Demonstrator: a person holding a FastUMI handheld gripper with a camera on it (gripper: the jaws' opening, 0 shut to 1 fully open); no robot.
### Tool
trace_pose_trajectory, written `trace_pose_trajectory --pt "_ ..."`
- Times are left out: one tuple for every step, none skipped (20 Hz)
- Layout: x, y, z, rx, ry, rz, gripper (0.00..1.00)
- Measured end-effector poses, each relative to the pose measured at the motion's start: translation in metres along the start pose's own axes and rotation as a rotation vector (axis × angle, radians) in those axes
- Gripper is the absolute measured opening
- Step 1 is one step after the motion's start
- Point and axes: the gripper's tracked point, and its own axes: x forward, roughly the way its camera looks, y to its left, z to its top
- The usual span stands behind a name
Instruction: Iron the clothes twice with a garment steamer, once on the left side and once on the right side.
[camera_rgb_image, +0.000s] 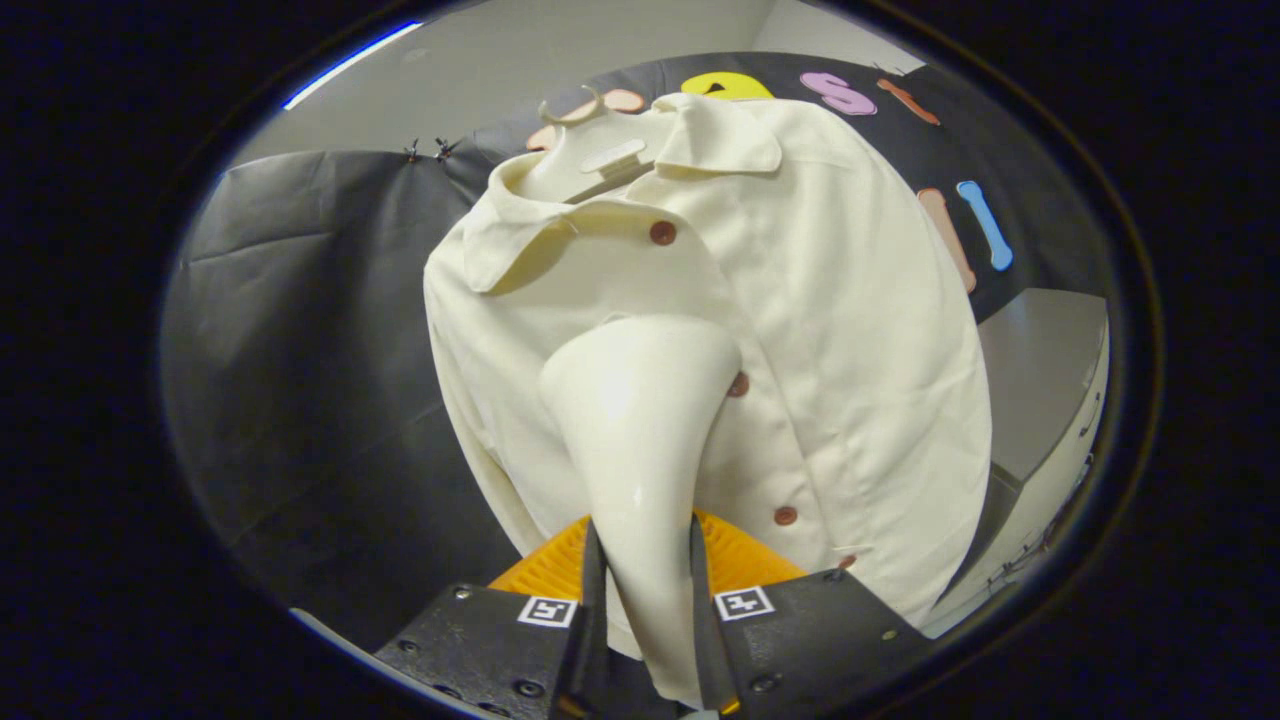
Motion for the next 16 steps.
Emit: trace_pose_trajectory --pt "0.000 0.001 0.000 -0.001 0.000 0.006 0.36" --pt "0.000 0.001 0.001 -0.007 -0.003 0.009 0.36" --pt "0.000 0.000 0.001 -0.016 -0.007 0.009 0.36" --pt "0.002 -0.003 0.000 -0.030 -0.008 0.004 0.36" --pt "0.003 -0.005 -0.003 -0.050 -0.004 0.000 0.36" --pt "0.003 -0.008 -0.009 -0.077 0.008 -0.005 0.36" --pt "0.004 -0.012 -0.019 -0.101 0.032 -0.016 0.36" --pt "0.004 -0.019 -0.032 -0.120 0.063 -0.025 0.36" --pt "0.005 -0.023 -0.044 -0.140 0.096 -0.029 0.36" --pt "0.003 -0.026 -0.053 -0.159 0.117 -0.034 0.36" --pt "0.003 -0.028 -0.060 -0.176 0.136 -0.036 0.36" --pt "0.003 -0.031 -0.068 -0.194 0.159 -0.037 0.36" --pt "0.003 -0.035 -0.078 -0.204 0.180 -0.041 0.36" --pt "0.002 -0.039 -0.089 -0.205 0.203 -0.046 0.36" --pt "0.000 -0.040 -0.095 -0.206 0.219 -0.048 0.36" --pt "0.001 -0.041 -0.099 -0.209 0.228 -0.050 0.36"
